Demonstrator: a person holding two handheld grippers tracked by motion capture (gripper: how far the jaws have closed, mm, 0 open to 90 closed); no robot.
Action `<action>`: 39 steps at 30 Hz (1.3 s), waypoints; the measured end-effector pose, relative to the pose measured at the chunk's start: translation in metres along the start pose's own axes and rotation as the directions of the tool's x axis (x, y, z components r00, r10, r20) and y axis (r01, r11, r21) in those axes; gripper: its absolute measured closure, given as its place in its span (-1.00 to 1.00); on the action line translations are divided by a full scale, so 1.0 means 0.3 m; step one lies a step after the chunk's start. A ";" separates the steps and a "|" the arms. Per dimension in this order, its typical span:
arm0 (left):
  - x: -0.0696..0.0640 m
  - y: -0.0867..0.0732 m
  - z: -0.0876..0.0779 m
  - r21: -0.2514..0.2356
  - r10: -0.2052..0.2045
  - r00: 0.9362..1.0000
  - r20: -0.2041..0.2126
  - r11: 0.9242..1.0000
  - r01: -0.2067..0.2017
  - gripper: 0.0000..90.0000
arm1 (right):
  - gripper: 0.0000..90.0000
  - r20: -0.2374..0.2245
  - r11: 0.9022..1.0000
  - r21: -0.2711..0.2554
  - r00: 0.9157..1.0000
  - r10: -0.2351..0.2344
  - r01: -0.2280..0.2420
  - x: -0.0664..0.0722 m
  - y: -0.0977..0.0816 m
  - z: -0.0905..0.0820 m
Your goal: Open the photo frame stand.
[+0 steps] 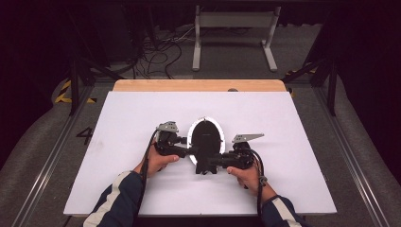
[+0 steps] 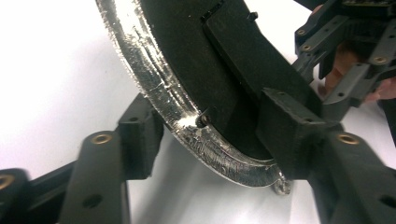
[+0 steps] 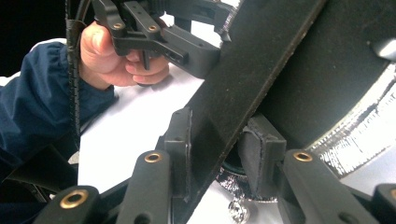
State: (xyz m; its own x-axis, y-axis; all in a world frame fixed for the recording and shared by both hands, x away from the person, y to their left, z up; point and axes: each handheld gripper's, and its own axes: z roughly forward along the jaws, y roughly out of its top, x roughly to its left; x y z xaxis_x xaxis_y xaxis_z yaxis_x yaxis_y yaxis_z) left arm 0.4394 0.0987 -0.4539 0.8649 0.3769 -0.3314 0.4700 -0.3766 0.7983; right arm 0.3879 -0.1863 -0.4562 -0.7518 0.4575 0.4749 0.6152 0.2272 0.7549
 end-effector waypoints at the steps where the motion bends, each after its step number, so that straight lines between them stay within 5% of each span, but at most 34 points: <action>1: -0.003 0.001 -0.003 -0.005 0.004 1.000 0.003 1.000 -0.004 -0.02 | 0.48 0.000 1.000 0.000 1.000 0.000 0.000 0.000 0.000 0.000; 11: -0.031 0.011 -0.017 -0.022 0.067 0.997 -0.035 0.997 -0.068 0.19 | 0.54 0.032 1.000 -0.001 0.999 -0.017 0.017 0.008 0.004 -0.006; 21: -0.065 0.032 -0.045 -0.042 0.169 0.982 -0.084 0.984 -0.173 0.36 | 0.66 0.068 0.999 -0.014 0.997 -0.039 0.040 0.017 0.013 -0.013; 26: -0.077 0.028 -0.050 -0.054 0.183 0.979 -0.092 0.981 -0.189 0.40 | 0.69 0.072 0.999 -0.010 0.996 -0.046 0.047 0.024 0.015 -0.018; 36: -0.080 0.012 -0.018 -0.023 0.169 0.985 -0.040 0.985 -0.170 0.40 | 0.70 0.099 0.998 0.000 0.994 -0.055 0.055 0.026 0.013 -0.021; 39: -0.089 0.014 -0.018 -0.021 0.187 0.981 -0.057 0.982 -0.189 0.40 | 0.70 0.103 0.998 0.001 0.993 -0.059 0.059 0.028 0.013 -0.023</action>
State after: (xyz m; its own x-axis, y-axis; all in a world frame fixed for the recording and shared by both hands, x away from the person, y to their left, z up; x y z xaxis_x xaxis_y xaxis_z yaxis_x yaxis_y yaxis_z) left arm 0.4175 0.0916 -0.4390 0.9262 0.3472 -0.1470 0.2945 -0.4230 0.8569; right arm 0.3824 -0.1874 -0.4461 -0.7581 0.5294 0.3808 0.5702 0.2547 0.7810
